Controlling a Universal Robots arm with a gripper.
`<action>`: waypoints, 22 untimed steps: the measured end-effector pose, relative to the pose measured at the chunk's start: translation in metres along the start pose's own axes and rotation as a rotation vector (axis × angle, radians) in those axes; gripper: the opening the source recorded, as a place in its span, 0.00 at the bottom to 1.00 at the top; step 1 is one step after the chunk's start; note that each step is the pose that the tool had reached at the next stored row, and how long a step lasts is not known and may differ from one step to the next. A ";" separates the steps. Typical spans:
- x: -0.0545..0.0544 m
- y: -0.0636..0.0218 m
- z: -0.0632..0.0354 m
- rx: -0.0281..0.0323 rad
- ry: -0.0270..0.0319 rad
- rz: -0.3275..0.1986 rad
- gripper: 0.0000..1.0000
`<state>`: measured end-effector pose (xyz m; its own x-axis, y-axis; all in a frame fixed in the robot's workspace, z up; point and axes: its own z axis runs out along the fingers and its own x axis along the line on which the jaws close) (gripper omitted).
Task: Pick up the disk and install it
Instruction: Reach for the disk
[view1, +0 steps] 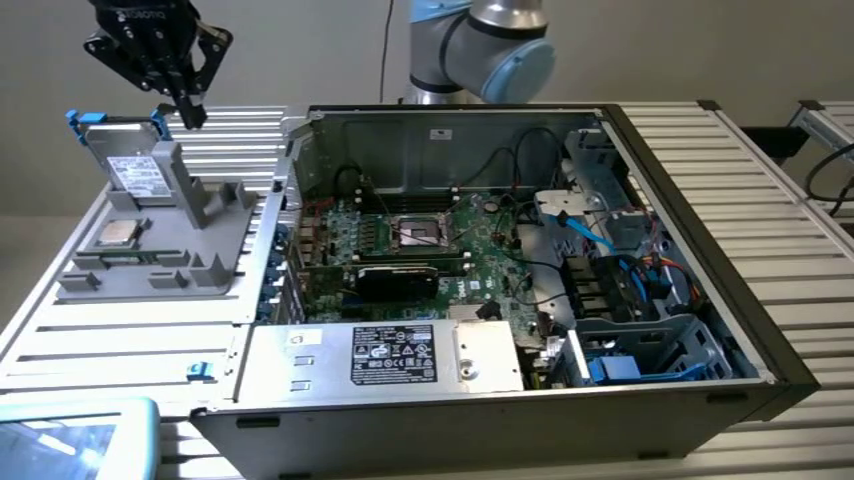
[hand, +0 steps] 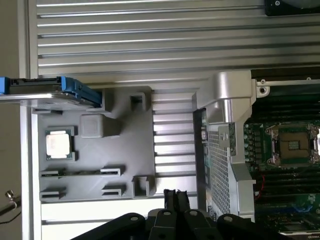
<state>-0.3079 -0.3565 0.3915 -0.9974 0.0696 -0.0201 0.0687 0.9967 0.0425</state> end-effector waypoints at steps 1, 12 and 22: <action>0.004 0.0013 0.0001 0.0000 0.0000 0.000 0.11; 0.047 0.0216 0.0012 0.0000 0.0000 0.000 0.11; 0.079 0.0426 0.0021 0.0000 0.0000 0.000 0.11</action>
<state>-0.3833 -0.3085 0.3896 -0.9974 0.0695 -0.0201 0.0686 0.9967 0.0425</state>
